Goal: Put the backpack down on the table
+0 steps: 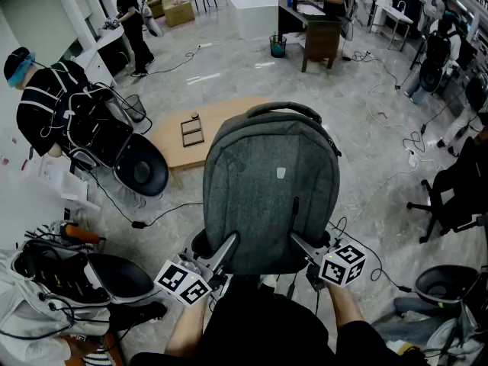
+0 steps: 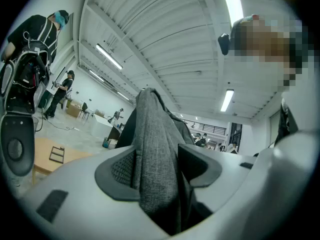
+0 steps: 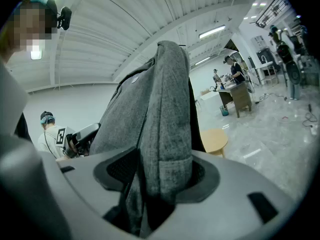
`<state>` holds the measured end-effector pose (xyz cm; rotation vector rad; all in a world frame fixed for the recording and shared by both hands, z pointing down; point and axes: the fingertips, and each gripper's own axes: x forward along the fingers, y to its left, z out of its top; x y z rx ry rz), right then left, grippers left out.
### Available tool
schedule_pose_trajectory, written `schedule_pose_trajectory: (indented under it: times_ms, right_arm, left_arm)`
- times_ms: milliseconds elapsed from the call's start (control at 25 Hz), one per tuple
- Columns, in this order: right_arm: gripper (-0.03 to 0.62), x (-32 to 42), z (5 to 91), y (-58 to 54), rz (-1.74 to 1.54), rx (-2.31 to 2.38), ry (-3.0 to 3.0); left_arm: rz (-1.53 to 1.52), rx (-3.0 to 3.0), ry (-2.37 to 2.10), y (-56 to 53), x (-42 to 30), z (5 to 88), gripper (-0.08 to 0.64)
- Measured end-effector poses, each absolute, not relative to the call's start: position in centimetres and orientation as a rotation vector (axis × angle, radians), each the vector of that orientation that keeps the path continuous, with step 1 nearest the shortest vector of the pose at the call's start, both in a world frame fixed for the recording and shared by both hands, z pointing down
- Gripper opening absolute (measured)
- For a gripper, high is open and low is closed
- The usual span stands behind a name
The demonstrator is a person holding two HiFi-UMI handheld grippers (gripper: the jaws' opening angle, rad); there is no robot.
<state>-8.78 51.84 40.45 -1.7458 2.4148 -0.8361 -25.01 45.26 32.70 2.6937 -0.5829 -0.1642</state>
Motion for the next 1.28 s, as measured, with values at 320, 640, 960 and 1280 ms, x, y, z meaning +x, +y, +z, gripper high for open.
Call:
schedule_pose_trajectory:
  times_ms: [320, 640, 960, 1280]
  right_arm:
    - [0.239, -9.2, 38.8, 52.6, -0.845, -1.719, 2.413]
    - [0.239, -8.2, 41.0, 51.8, -0.865, -1.724, 2.416]
    - [0.239, -7.8, 41.6, 51.3, -0.877, -1.733, 2.406]
    - [0.239, -6.4, 42.4, 47.8, -0.902, -1.744, 2.401]
  left_arm:
    - [-0.162, 2.69, -0.59, 46.2, -25.5, 31.1, 0.247]
    - [-0.154, 2.674, -0.598, 45.3, -24.6, 33.4, 0.247]
    - [-0.141, 2.668, -0.593, 44.6, -24.1, 34.0, 0.247]
    - [-0.133, 2.649, -0.591, 40.9, -22.6, 35.0, 0.247]
